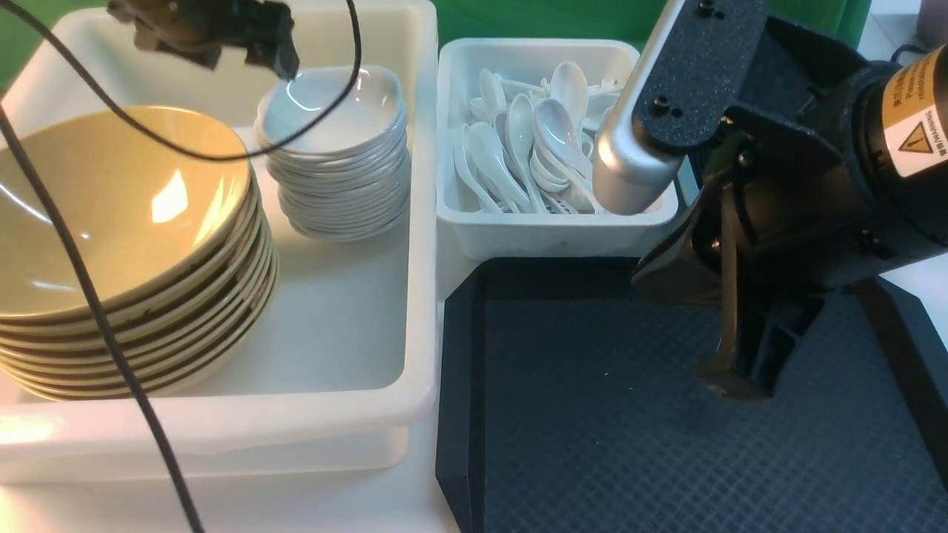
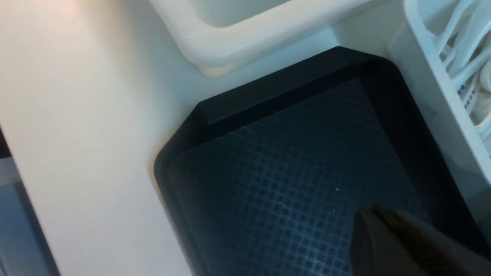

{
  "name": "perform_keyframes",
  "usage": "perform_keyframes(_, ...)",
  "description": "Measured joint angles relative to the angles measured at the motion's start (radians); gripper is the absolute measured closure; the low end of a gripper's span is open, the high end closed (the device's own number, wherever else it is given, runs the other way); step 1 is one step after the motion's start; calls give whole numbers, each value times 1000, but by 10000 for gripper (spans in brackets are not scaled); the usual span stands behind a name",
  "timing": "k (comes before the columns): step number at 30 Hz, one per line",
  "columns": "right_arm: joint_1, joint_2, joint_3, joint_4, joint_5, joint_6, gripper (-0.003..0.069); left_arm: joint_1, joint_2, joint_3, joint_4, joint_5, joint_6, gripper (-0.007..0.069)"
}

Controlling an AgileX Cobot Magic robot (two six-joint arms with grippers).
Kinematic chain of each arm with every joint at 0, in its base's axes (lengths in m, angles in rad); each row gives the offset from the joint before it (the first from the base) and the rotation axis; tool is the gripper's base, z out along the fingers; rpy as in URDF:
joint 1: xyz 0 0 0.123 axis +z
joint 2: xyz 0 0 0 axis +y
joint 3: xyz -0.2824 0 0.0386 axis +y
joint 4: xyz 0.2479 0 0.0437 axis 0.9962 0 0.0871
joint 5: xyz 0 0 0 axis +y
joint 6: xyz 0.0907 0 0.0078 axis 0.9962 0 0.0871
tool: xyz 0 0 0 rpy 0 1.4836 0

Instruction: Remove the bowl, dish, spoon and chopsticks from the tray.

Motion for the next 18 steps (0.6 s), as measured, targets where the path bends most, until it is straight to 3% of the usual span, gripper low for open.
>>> perform_keyframes(5, 0, 0, -3, -85, 7, 31, 609, -21, -25, -146, 39, 125, -47, 48)
perform_keyframes(6, 0, 0, -12, -143, 22, 58, 607, -49, -75, -181, 100, 168, -51, 158)
perform_keyframes(7, 0, 0, -14, -150, 25, 61, 606, -49, -81, -182, 107, 170, -52, 158)
perform_keyframes(10, 0, -3, -32, -240, 43, 112, 601, -104, -214, -167, 209, 189, -60, 415)
perform_keyframes(12, 0, -14, -35, -262, 41, 132, 600, -127, -312, -105, 233, 190, -69, 546)
perform_keyframes(14, 0, -26, -35, -264, 37, 149, 600, -140, -408, -15, 237, 191, -81, 603)
perform_keyframes(18, 0, -73, -18, -247, -16, 165, 599, -144, -625, 273, 222, 187, -125, 633)
